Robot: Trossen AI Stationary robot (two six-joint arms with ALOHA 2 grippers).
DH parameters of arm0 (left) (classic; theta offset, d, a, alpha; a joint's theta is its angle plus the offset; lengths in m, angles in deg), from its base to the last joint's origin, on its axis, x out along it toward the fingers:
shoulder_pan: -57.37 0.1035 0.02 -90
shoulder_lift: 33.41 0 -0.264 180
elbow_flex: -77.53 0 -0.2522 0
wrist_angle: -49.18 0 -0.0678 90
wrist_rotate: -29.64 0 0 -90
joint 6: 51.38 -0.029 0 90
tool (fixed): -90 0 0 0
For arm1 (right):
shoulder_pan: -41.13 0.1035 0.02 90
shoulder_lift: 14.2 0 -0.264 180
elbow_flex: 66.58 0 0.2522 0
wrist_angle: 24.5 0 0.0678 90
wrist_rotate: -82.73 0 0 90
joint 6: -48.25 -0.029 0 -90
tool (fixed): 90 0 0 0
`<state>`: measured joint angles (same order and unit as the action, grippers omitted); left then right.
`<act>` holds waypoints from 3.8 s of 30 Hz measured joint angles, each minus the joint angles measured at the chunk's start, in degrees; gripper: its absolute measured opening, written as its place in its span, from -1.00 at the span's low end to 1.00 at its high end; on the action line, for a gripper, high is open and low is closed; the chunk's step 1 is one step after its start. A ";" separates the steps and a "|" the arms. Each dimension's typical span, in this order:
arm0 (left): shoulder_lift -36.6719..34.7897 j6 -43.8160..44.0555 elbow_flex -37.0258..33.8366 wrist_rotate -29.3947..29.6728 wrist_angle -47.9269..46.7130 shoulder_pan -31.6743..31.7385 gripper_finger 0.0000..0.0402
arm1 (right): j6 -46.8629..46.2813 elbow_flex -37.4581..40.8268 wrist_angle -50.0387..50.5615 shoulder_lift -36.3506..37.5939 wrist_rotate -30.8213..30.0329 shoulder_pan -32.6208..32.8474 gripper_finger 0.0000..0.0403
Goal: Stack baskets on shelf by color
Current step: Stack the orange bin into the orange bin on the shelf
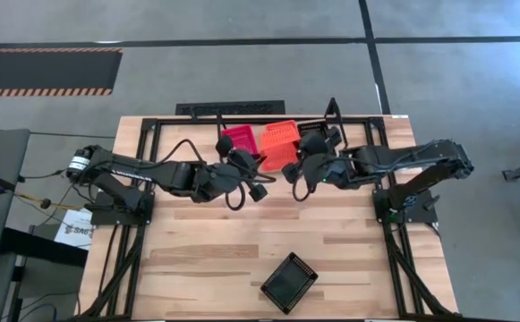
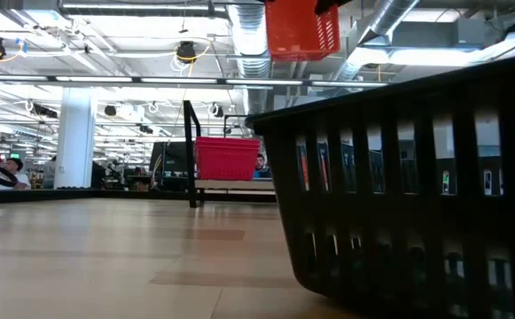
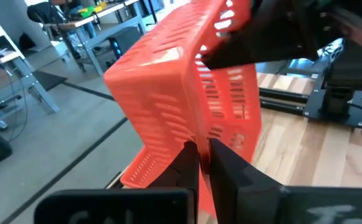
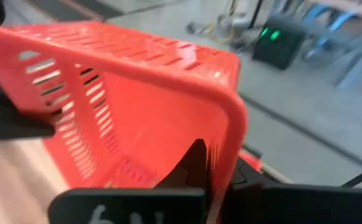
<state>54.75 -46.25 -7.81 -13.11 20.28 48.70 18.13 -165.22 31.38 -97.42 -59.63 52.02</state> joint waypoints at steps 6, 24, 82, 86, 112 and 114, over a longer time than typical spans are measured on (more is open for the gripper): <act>-0.04 1.32 0.05 2.47 -3.81 -0.02 -1.00 | -1.18 0.10 1.97 1.73 8.14 0.80 -0.74; 0.09 6.36 0.20 -1.22 -7.21 3.28 -1.00 | 4.90 -0.02 -11.54 9.84 18.65 11.26 0.26; 20.88 40.32 30.18 -48.29 -31.94 35.42 -1.00 | 12.64 -0.02 13.95 26.23 9.42 7.74 0.04; 24.84 40.45 33.47 -52.03 -34.26 35.82 -1.00 | 12.64 -0.02 14.49 26.25 9.44 7.86 0.04; 30.12 49.05 37.51 -61.85 -43.71 39.19 -1.00 | 12.69 -0.02 17.65 26.18 9.66 7.85 0.04; 30.12 49.96 37.51 -62.02 -43.71 39.21 -1.00 | 12.71 -0.02 17.65 26.18 9.66 7.85 0.04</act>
<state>84.86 3.71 29.70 -75.13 -23.43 87.92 30.84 -165.25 49.03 -71.24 -49.97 59.87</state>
